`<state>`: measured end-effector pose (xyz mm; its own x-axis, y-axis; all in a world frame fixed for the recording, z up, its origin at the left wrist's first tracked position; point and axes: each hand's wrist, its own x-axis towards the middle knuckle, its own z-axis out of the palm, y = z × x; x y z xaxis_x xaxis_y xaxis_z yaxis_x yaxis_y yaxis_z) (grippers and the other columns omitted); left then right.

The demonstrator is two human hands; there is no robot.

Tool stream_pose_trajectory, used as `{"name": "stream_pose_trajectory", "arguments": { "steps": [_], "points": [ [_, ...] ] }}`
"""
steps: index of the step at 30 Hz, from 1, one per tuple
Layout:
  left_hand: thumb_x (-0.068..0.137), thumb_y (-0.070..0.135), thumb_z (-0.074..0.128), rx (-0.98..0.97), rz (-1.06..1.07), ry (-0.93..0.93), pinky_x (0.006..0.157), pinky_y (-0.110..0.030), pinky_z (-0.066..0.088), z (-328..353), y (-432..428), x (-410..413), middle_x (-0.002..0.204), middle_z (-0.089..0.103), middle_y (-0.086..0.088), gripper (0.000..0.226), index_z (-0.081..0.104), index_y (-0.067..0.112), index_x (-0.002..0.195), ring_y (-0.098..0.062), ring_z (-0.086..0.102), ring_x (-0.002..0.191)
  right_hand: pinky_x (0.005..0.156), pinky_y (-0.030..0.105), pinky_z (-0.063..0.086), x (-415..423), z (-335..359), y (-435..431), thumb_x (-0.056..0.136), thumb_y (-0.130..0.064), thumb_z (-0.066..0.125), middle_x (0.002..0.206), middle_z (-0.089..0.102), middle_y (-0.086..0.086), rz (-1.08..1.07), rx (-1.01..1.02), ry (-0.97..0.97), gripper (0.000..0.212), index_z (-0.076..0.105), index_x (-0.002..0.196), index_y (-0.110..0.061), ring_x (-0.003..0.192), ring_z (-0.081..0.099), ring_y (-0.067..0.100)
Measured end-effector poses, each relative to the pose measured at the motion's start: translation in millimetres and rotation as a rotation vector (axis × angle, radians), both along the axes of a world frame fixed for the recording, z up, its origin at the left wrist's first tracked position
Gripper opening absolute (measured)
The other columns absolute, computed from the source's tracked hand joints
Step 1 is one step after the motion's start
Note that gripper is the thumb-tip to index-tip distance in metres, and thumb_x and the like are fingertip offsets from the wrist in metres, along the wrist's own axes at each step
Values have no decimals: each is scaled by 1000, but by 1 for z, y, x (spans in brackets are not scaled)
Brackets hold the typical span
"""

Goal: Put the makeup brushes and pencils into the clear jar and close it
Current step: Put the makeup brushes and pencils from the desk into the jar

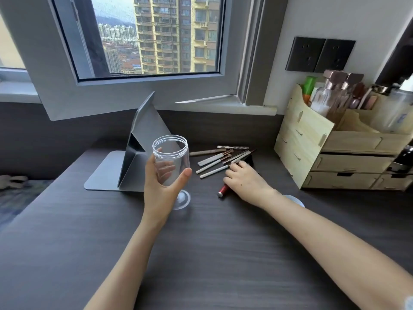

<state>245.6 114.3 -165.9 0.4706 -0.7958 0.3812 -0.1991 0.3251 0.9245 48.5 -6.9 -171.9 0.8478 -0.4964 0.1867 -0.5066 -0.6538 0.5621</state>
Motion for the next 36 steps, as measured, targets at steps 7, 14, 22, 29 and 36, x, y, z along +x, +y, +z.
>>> {"name": "stream_pose_trajectory", "arguments": {
  "steps": [7, 14, 22, 29, 36],
  "points": [
    [63, 39, 79, -58, -30, -109, 99, -39, 47, -2, -2, -2, 108, 61, 4, 67, 42, 43, 119, -14, 60, 106, 56, 33, 49, -11, 21, 41, 92, -14, 45, 75, 64, 3, -36, 278, -821, 22, 60, 103, -1, 60, 60, 27],
    [61, 33, 84, -152, 58, -526, 88, -10, 40, -5, -1, -6, 113, 56, 14, 79, 46, 26, 129, 2, 53, 101, 54, 6, 33, -24, 85, 90, 85, -37, 63, 68, 53, -18, -48, 421, -884, 33, 66, 117, -29, 61, 50, 1],
    [65, 40, 78, -187, 71, -1006, 100, -41, 40, -15, 1, -11, 114, 64, -8, 69, 49, 25, 125, -25, 57, 106, 82, 21, 44, -23, 61, 112, 83, 1, 59, 100, 64, 2, -7, 626, -567, 31, 64, 110, -14, 92, 56, 12],
    [62, 44, 81, -136, -3, -996, 90, -39, 46, -18, 4, -17, 118, 62, -7, 78, 47, 25, 130, -26, 57, 108, 58, 19, 44, -22, 32, 116, 85, -27, 67, 72, 66, -3, -5, 750, -1180, 17, 71, 77, -13, 65, 58, 9],
    [61, 49, 75, -85, -19, -699, 82, -25, 45, -10, 7, -18, 114, 59, 9, 79, 42, 30, 130, -7, 54, 98, 67, 32, 49, -53, 7, 49, 90, -16, 55, 73, 70, 5, -502, 561, -1512, 18, 68, 78, -17, 68, 65, 21]
  ]
}}
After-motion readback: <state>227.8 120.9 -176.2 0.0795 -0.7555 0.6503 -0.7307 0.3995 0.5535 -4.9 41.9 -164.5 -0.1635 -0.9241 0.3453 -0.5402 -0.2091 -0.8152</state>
